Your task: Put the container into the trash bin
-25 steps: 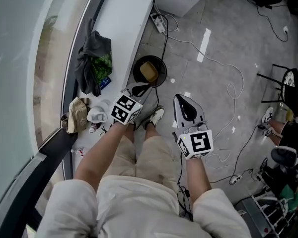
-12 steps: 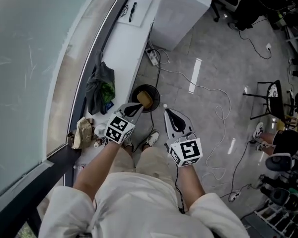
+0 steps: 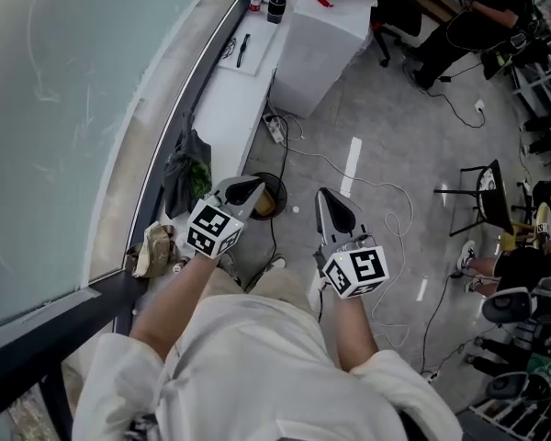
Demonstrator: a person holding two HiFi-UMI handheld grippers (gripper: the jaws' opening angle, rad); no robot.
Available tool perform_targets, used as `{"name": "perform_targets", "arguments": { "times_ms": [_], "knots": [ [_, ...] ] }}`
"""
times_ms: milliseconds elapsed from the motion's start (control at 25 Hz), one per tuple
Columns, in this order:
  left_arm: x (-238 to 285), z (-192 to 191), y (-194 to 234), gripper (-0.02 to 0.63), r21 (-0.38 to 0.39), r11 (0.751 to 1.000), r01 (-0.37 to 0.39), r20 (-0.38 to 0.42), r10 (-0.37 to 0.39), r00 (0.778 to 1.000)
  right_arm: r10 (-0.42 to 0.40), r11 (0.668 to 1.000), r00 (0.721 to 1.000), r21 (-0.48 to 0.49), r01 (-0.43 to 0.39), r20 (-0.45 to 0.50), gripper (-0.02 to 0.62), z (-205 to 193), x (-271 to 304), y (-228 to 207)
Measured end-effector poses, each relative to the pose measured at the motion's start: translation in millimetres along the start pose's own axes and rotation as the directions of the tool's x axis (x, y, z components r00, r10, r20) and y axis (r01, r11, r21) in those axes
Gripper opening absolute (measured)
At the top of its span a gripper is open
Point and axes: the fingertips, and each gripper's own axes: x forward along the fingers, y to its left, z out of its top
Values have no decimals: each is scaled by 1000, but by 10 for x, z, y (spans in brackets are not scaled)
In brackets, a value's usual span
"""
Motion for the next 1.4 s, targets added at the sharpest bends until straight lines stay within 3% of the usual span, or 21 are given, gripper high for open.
{"name": "perform_targets", "arguments": {
  "times_ms": [200,400,760,1160,1400],
  "knots": [
    [-189,518,48,17,79,996,-42,81,35,996,-25,999,998,-20,26,65,2,332,-178,-133],
    [-411,961,23,17,109,989,-97,168,78,983,-52,998,992,-31,56,116,2,555,-412,-282],
    [-882,1785,-204,17,216,958,-186,346,103,933,-85,994,982,-59,96,170,2,831,-606,-628],
    [-1476,2151,-228,18,180,943,-281,464,170,869,-112,987,965,-86,136,238,2,1211,-825,-854],
    [-1940,2174,-151,18,140,916,-375,515,255,818,-140,983,959,-82,164,248,2,1234,-916,-725]
  ]
}}
